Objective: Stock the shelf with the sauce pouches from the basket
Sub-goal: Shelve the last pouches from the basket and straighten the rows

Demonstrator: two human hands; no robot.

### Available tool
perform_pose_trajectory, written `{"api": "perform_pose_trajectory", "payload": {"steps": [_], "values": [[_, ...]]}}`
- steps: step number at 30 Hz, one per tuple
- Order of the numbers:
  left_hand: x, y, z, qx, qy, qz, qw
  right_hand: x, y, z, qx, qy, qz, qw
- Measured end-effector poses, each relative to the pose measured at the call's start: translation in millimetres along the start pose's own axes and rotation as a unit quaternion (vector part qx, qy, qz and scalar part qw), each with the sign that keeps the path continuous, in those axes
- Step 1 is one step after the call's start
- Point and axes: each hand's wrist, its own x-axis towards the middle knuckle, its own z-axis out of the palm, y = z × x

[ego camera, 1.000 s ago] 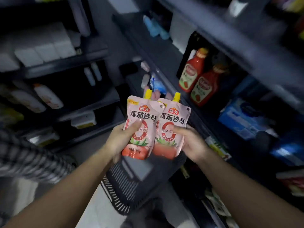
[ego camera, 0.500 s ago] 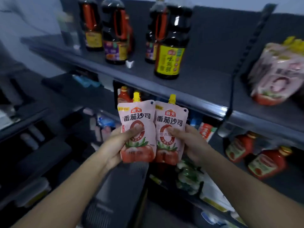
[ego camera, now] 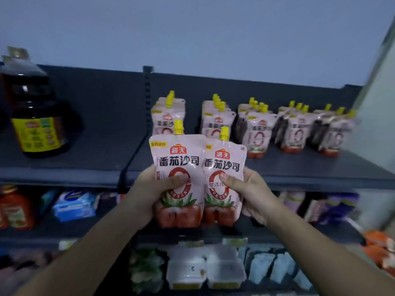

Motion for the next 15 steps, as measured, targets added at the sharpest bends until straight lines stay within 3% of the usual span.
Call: {"api": "perform_pose_trajectory", "payload": {"steps": [8, 15], "values": [[67.7, -47.3, 183.1, -0.003, -0.058, -0.025, 0.998, -44.0, -55.1, -174.9, -0.016, 0.105, -0.060, 0.993], [121.8, -66.5, 269.6, 0.002, -0.097, -0.041, 0.994, -45.4, -73.4, -263.9, -0.016, 0.158, -0.065, 0.985]]}}
